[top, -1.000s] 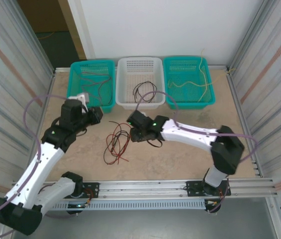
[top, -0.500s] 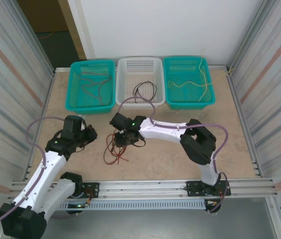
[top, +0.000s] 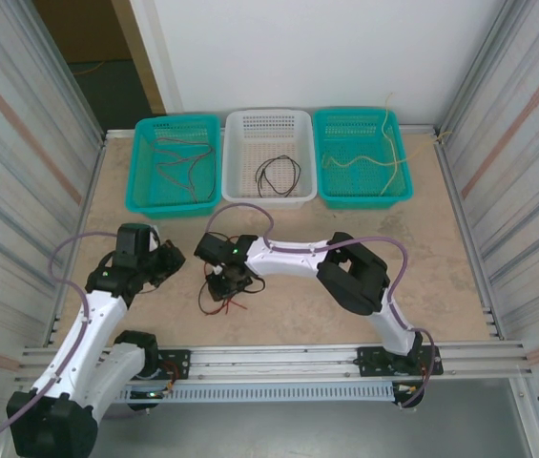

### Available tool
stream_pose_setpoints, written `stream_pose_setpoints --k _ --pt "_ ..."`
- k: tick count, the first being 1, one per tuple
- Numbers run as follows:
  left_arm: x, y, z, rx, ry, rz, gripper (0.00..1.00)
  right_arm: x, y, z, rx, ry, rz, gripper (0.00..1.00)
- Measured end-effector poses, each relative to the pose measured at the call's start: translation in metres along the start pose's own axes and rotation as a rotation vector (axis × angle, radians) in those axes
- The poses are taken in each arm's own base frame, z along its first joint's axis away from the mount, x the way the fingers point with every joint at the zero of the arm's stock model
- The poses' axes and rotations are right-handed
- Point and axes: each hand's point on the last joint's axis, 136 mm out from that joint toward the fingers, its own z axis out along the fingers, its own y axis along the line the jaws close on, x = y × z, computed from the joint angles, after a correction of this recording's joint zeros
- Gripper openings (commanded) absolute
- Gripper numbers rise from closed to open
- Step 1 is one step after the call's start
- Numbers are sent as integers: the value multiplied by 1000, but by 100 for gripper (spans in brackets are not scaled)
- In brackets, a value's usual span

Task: Untangle the cables

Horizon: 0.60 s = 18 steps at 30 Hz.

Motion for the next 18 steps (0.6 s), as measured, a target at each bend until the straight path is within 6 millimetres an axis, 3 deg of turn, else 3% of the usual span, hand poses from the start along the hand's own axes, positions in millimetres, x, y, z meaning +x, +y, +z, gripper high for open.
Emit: stream_pose_setpoints --k 7,12,15,18 --pt "-1 -8 0 37 1 1 0 -1 -5 3 16 1 -13 2" --pt "-3 -16 -1 77 -3 9 0 -3 -9 -2 34 -19 -32 0" --pt "-6 -26 -5 126 -16 17 5 -6 -11 -26 16 -54 -31 0" --pt "-14 -44 -14 204 -57 33 12 -17 -6 -77 -43 -151 -36 0"
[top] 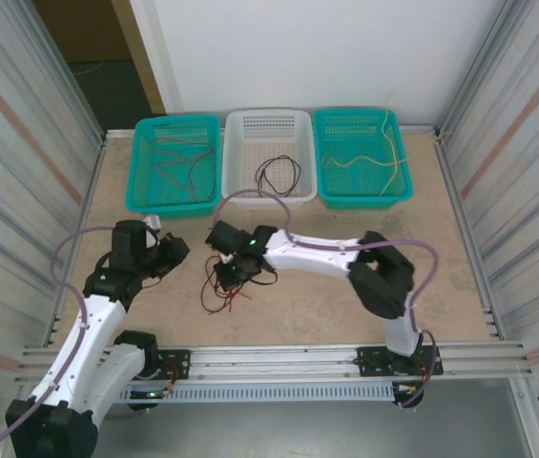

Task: Untangle the cables

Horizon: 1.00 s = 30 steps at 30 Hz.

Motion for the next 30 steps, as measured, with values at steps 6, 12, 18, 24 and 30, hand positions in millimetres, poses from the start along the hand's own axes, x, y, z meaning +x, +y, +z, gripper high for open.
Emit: stream_pose_setpoints --k 6,12,18,24,30 --pt "-8 -68 -11 222 -42 127 35 -47 27 -138 -220 -302 -13 0" --pt "9 -130 -18 408 -19 295 52 -60 32 -224 -352 -483 -28 0" --pt "9 -139 -14 423 -35 351 55 -62 35 -263 -429 -559 -45 0" --pt "6 -139 -6 409 -46 373 65 -60 44 -301 -512 -632 -79 0" --pt "9 -145 0 431 -55 403 72 -57 53 -333 -598 -686 -104 0"
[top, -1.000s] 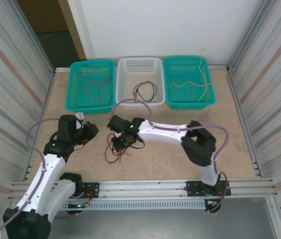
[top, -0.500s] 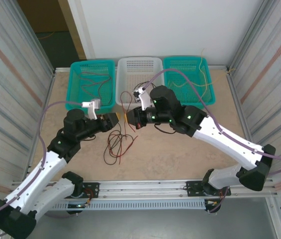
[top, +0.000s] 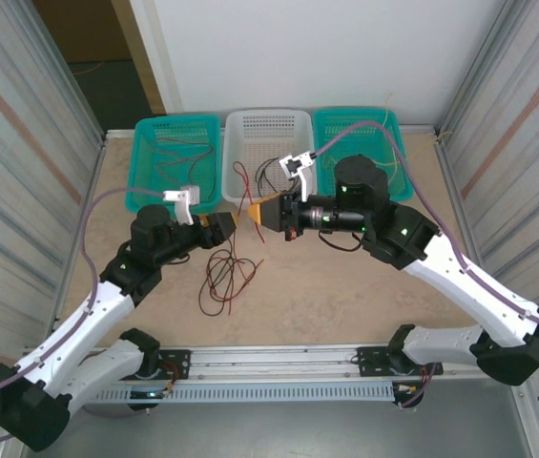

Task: Untangle the cables

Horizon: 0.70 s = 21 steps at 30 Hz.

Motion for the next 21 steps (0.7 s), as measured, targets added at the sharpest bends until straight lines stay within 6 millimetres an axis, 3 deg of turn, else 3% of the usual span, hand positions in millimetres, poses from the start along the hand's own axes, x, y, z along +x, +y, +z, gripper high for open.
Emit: stream_pose_setpoints --k 9,14,18,21 --pt "-7 -7 12 48 -17 47 63 -6 16 -5 -72 -11 11 0" --pt "-7 -20 19 139 -13 22 64 -10 25 -10 -106 -27 7 0" --pt "-2 -26 22 208 -16 -24 62 -14 30 -13 -125 -40 0 0" --pt "6 -26 25 218 1 -48 54 -16 32 -14 -136 -44 8 0"
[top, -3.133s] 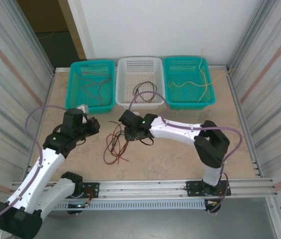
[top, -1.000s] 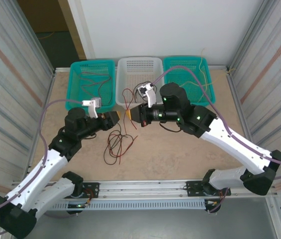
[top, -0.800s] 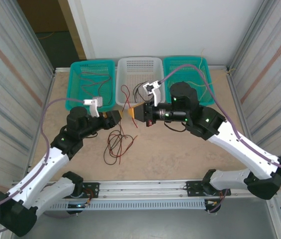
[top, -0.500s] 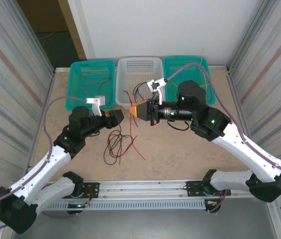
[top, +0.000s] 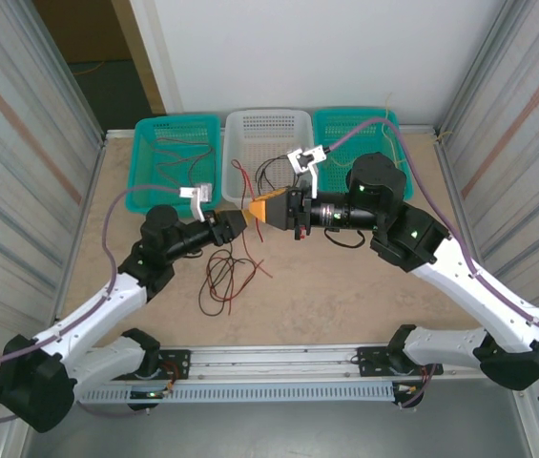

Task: Untangle the cables

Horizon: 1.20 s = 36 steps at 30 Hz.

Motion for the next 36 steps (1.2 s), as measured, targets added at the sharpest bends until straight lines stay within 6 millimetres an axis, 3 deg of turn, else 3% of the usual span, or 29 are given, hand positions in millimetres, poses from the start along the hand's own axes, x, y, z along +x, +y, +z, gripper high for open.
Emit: stream_pose_setpoints --k 10,16,21,25,30,36 --pt "7 4 5 -8 24 -1 1 -4 2 -2 -11 -11 0 0" --pt "15 10 5 -82 41 51 0 -21 -5 -18 17 -82 25 0" --pt "18 25 -8 -234 23 137 0 -36 -20 -37 63 -160 52 0" --pt "19 36 -21 -371 17 237 0 -43 -53 -52 160 -215 117 0" --pt "22 46 -39 -477 34 340 0 -42 -121 -76 323 -285 273 0" --pt "22 50 -55 -528 38 381 0 -26 -179 -100 496 -325 431 17"
